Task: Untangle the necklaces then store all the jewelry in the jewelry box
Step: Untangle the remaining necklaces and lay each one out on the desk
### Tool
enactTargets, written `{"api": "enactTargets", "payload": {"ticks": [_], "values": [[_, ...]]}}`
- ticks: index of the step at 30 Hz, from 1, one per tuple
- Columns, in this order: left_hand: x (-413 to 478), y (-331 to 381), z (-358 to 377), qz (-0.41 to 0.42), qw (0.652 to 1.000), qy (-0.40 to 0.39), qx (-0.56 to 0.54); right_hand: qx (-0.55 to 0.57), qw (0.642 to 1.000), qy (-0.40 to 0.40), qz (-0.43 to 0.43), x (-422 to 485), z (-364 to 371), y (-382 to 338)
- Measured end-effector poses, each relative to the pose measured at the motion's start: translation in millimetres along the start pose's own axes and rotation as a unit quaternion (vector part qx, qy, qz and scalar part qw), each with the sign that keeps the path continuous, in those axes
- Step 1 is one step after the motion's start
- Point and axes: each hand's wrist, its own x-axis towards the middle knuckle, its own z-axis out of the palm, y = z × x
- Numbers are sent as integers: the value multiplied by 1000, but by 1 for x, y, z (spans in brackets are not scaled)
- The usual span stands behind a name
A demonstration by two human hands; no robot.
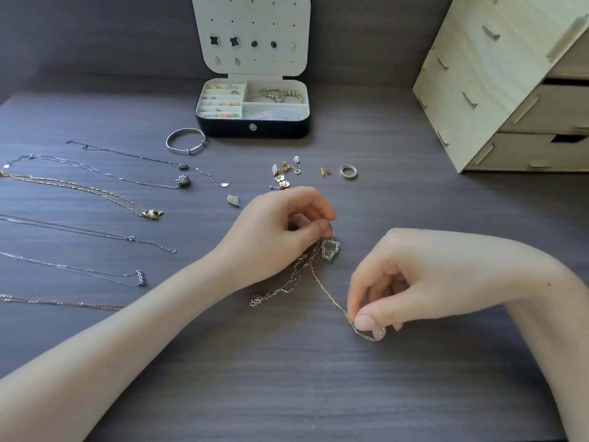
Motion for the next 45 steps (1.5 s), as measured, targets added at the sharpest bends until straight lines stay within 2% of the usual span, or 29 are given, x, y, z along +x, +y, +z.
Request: {"api": "enactTargets", "payload": {"ticks": [4, 6, 8, 10, 15, 20, 29, 32, 34, 37, 41, 43, 45], "values": [[5, 2, 0, 13, 999, -35, 9, -9, 1000, -13, -2, 1, 2, 1], [5, 4, -5, 40, 996, -38, 76, -8, 1000, -10, -6, 0, 2, 0], [2, 5, -12, 92, 977, 2, 191, -4, 1000, 5, -18, -1, 2, -2], [-3, 3, -18, 141, 956, 26, 256, -10, 999, 20, -29, -2, 1, -4], [-23, -11, -32, 235, 913, -12, 332, -39, 998, 25, -34, -3, 1, -6], [-33, -17, -41, 219, 885, -40, 408, -56, 998, 20, -35, -2, 2, -4], [-33, -22, -46, 179, 860, 37, 476, -69, 995, 5, -73, 2, 7, 2], [-37, -16, -41, 182, 860, 54, 473, -62, 995, 2, -78, 2, 6, 3], [-41, -11, -35, 204, 870, 24, 449, -57, 995, 9, -80, 1, 4, 3], [-46, -7, -28, 233, 879, -40, 415, -62, 990, 88, -91, 4, 2, 4], [-54, -12, -28, 234, 872, -71, 425, -71, 946, 309, -71, 20, 4, 12], [-57, -15, -31, 227, 862, -80, 446, -123, 929, 347, -44, 28, 6, 17], [-60, -17, -34, 218, 855, -91, 461, -141, 932, 333, -34, 31, 8, 20]]}}
